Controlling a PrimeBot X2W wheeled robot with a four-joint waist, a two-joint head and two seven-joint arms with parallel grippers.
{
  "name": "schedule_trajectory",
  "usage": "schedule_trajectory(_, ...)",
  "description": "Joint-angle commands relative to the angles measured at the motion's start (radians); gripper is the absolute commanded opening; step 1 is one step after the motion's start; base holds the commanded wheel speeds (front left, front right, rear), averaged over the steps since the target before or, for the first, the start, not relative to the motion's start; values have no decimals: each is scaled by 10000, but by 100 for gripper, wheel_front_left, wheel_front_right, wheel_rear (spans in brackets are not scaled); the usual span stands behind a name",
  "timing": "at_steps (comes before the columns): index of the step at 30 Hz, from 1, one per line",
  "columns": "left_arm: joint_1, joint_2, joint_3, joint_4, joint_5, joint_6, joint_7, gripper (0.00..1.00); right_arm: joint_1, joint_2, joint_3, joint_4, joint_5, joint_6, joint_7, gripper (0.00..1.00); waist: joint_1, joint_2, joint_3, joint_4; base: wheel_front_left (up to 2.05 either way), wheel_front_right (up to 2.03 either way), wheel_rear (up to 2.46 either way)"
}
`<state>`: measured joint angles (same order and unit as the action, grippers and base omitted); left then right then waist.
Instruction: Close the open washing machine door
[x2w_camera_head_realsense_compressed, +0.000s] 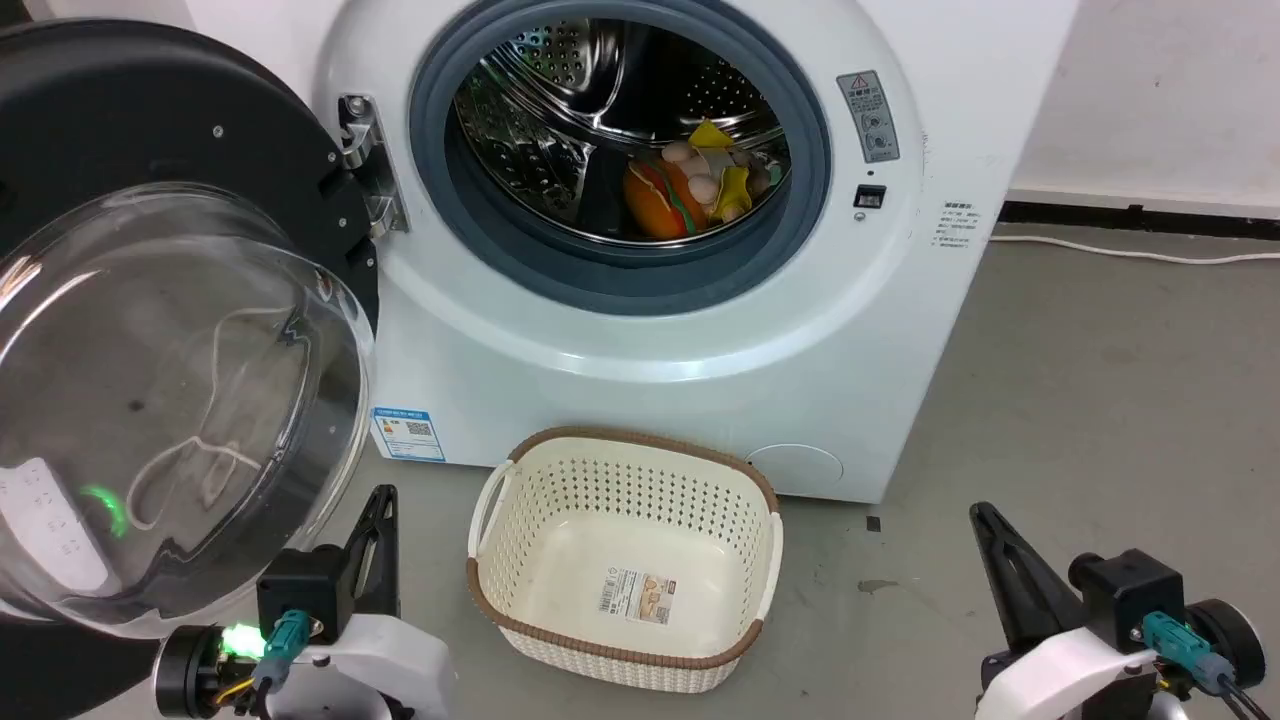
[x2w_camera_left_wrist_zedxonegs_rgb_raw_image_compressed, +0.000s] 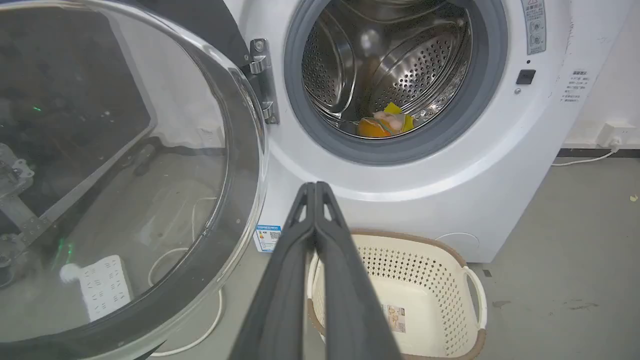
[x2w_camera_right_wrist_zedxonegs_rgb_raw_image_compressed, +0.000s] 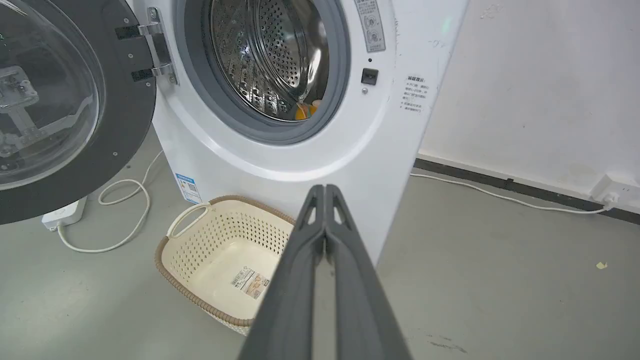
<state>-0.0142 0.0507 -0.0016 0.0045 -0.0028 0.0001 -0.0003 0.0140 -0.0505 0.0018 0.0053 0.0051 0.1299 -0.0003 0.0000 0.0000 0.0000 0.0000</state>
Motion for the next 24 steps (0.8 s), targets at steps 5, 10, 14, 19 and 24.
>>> schedule_trajectory(5,142,-5,16,-45,28,-1,3,0,-140,3,-18,-53,-51,8,3,0,0,0,0,0,0,0,0)
schedule_trajectory(10,142,-5,16,-45,28,-1,3,0,-140,3,-18,-53,-51,8,3,0,0,0,0,0,0,0,0)
schedule_trajectory(14,142,-5,16,-45,28,-1,3,0,-140,3,-18,-53,-51,8,3,0,0,0,0,0,0,0,0)
schedule_trajectory(19,142,-5,16,-45,28,-1,3,0,-140,3,-18,-53,-51,8,3,0,0,0,0,0,0,0,0)
schedule_trajectory(24,142,-5,16,-45,28,-1,3,0,-140,3,-18,-53,-51,8,3,0,0,0,0,0,0,0,0)
